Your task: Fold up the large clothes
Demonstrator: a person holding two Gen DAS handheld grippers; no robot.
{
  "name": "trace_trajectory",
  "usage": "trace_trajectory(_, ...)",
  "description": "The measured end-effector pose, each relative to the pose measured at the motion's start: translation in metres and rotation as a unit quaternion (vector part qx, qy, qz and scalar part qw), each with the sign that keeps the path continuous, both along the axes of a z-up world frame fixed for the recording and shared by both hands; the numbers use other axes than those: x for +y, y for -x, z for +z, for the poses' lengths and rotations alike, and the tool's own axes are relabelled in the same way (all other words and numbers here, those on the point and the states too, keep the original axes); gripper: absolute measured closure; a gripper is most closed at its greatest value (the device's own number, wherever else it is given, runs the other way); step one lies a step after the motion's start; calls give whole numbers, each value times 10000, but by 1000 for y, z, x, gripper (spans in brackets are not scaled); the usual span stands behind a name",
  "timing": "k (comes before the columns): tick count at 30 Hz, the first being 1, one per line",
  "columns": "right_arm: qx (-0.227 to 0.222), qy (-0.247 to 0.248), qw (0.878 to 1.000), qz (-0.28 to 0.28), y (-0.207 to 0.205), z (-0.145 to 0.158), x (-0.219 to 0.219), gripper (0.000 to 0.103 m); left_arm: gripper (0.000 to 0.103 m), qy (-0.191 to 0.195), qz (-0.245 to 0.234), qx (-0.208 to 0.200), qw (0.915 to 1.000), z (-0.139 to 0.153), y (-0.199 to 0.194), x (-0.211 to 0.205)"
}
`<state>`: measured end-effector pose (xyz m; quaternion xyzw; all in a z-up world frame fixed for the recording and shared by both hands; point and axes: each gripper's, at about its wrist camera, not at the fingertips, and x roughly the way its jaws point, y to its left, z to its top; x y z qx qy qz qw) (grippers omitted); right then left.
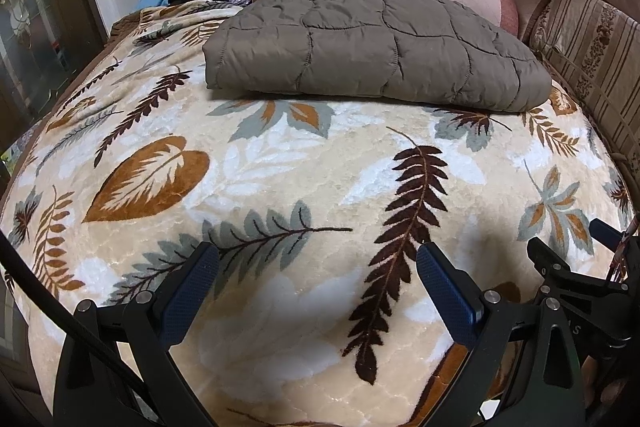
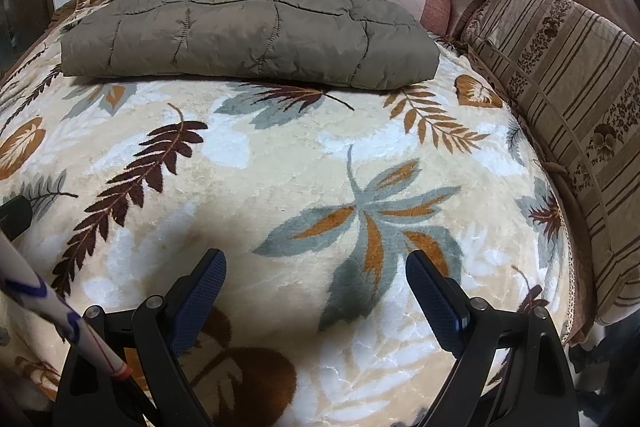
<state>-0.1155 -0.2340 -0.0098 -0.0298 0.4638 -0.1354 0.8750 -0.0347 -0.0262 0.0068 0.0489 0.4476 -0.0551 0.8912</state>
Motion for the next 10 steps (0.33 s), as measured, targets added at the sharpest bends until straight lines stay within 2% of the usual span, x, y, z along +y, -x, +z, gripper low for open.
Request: trace_trajectory(10,-13,-78,10000,51,0,-1,3,9,4,-5,30,23,10000,-1,-2,3)
